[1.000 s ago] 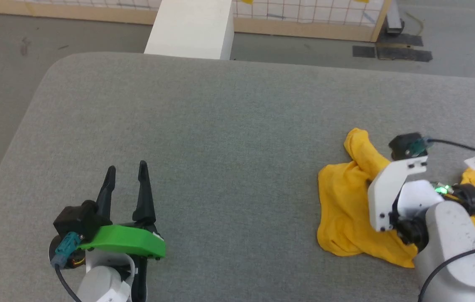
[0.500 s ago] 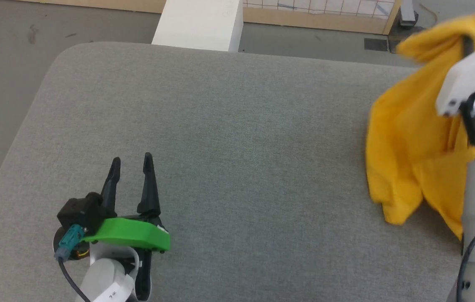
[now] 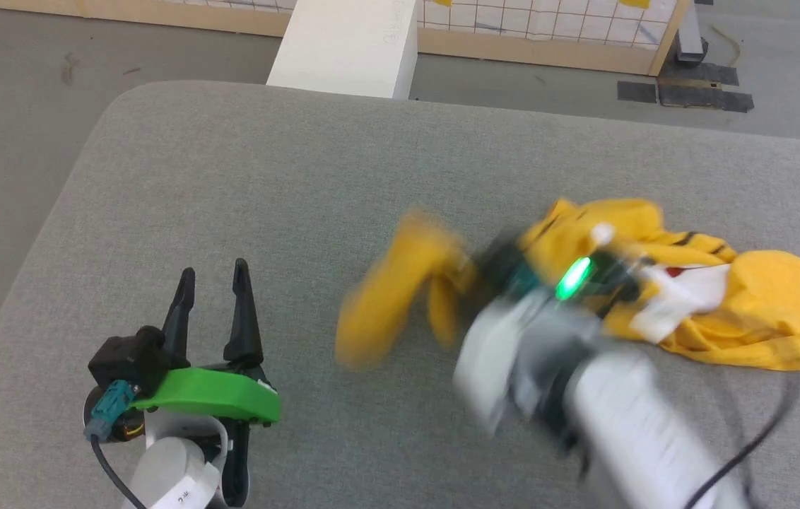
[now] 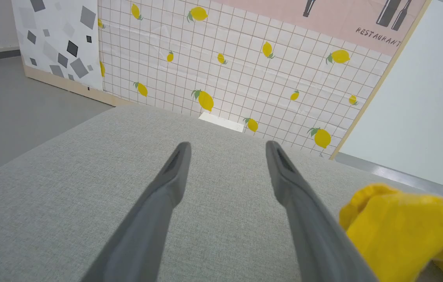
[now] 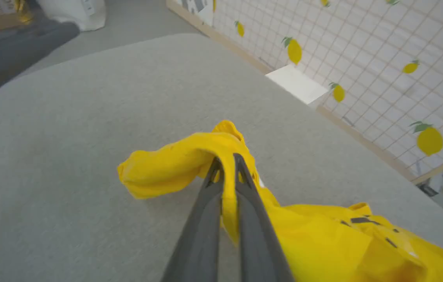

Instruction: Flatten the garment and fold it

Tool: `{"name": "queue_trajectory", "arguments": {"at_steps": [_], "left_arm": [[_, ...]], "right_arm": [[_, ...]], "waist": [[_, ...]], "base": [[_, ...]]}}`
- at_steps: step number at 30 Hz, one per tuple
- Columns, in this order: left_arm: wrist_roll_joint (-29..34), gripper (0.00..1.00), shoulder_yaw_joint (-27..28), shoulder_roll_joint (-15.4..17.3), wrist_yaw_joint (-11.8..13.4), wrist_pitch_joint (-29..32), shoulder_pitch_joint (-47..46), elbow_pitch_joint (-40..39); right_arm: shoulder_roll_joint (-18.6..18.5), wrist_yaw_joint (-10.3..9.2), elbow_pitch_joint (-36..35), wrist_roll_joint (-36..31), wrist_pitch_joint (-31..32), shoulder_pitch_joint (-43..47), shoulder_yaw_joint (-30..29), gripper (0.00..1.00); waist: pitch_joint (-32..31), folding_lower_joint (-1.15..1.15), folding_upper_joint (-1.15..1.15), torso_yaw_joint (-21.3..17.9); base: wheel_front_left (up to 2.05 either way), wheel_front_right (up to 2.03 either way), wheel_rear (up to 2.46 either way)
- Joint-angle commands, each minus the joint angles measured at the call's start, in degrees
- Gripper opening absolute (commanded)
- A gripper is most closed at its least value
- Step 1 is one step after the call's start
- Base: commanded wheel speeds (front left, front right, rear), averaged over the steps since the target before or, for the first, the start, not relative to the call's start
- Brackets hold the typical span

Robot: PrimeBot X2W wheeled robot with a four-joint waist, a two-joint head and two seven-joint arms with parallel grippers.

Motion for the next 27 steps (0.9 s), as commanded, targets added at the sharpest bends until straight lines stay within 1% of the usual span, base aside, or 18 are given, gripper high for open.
{"name": "queue_trajectory", "arguments": {"at_steps": [1, 3, 4, 5, 6, 7, 10, 15, 17, 18, 19, 21, 23, 25, 27], "left_arm": [[0.07, 1.00, 0.15, -0.14, -0.05, -0.20, 0.06, 0.17], [0.11, 1.00, 0.33, -0.14, -0.13, -0.20, 0.12, 0.26], [0.15, 1.00, 0.41, -0.14, -0.15, -0.20, 0.18, 0.27], [0.22, 1.00, 0.43, -0.14, -0.21, -0.20, 0.26, 0.31], [0.27, 1.00, 0.39, -0.14, -0.29, -0.20, 0.31, 0.37], [0.35, 1.00, 0.34, -0.14, -0.34, -0.21, 0.36, 0.46], [0.48, 1.00, 0.42, -0.14, -0.42, -0.21, 0.63, 0.61], [0.85, 1.00, 0.65, -0.14, -0.87, -0.21, 1.49, 1.08], [1.01, 1.00, 0.39, -0.14, -1.06, -0.21, 1.81, 1.45], [1.03, 1.00, 0.29, -0.14, -1.08, -0.21, 1.88, 1.51], [1.07, 1.00, 0.15, -0.14, -1.06, -0.21, 2.00, 1.58], [1.04, 1.00, -0.11, -0.14, -1.09, -0.21, 2.18, 1.63], [1.01, 1.00, -0.56, -0.14, -1.26, -0.21, 2.40, 1.91], [1.07, 1.00, -1.47, -0.14, -1.73, -0.21, 2.69, 2.63], [1.29, 1.00, -3.12, -0.09, -2.74, 0.21, 3.10, 3.91]], "right_arm": [[-0.04, -0.10, -0.73, 1.86, 1.70, 3.13, 3.29, 0.00], [-0.04, -0.10, -1.12, 4.18, 4.28, 7.16, 7.84, 0.00], [-0.04, -0.10, -1.12, 5.07, 5.21, 8.73, 9.23, 0.00], [-0.04, -0.10, -1.04, 6.29, 6.23, 10.57, 10.50, 0.20], [-0.04, -0.10, -1.01, 6.85, 6.86, 11.71, 11.29, 0.84], [-0.04, -0.10, -0.93, 7.48, 7.67, 13.09, 11.29, 1.00], [-0.04, -0.10, -2.17, 9.17, 7.64, 15.68, 9.43, 1.00], [-0.04, -0.10, -7.71, 9.49, 3.66, 18.78, -0.77, 1.00], [-0.04, -0.10, -10.82, 10.11, 0.20, 20.24, -7.03, 1.00], [-0.04, -0.10, -11.70, 9.89, -1.11, 20.60, -9.10, 1.00], [-0.04, -0.10, -13.20, 9.89, -4.19, 21.34, -13.58, 1.00], [-0.04, -0.10, -14.16, 8.86, -9.16, 22.31, -20.42, 1.00], [-0.04, -0.10, -13.81, 8.26, -13.87, 23.23, -26.54, 1.00], [-0.04, -0.10, -12.21, 7.33, -17.33, 24.32, -31.33, 1.00], [-0.04, -0.10, -10.06, 6.93, -19.34, 25.39, -34.49, 1.00]], "waist": [[-0.09, 0.00, 0.00, -0.09], [-0.18, 0.00, 0.00, -0.28], [-0.23, 0.00, 0.00, -0.41], [-0.28, 0.00, 0.00, -0.55], [-0.32, 0.00, 0.00, -0.64], [-0.45, 0.00, 0.00, -0.76], [-0.93, 0.00, 0.00, -1.27], [-2.19, 0.00, 0.00, -2.40], [-2.92, 0.00, 0.00, -2.60], [-3.06, 0.00, 0.00, -2.63], [-3.34, 0.00, 0.00, -2.71], [-3.65, 0.00, 0.00, -2.81], [-3.92, 0.00, 0.00, -2.90], [-4.15, 0.00, 0.00, -2.96], [-4.41, 0.00, 0.00, -3.12]], "base": [[0.00, 0.00, 0.00], [0.00, 0.00, 0.00], [0.00, 0.00, 0.00], [0.00, 0.00, 0.00], [0.00, 0.00, 0.00], [0.00, 0.00, 0.00], [0.00, 0.00, 0.00], [0.00, 0.00, 0.00], [0.00, 0.00, 0.00], [0.00, 0.00, 0.00], [0.00, 0.00, 0.00], [0.00, 0.00, 0.00], [0.00, 0.00, 0.00], [0.00, 0.00, 0.00], [0.00, 0.00, 0.00]]}}
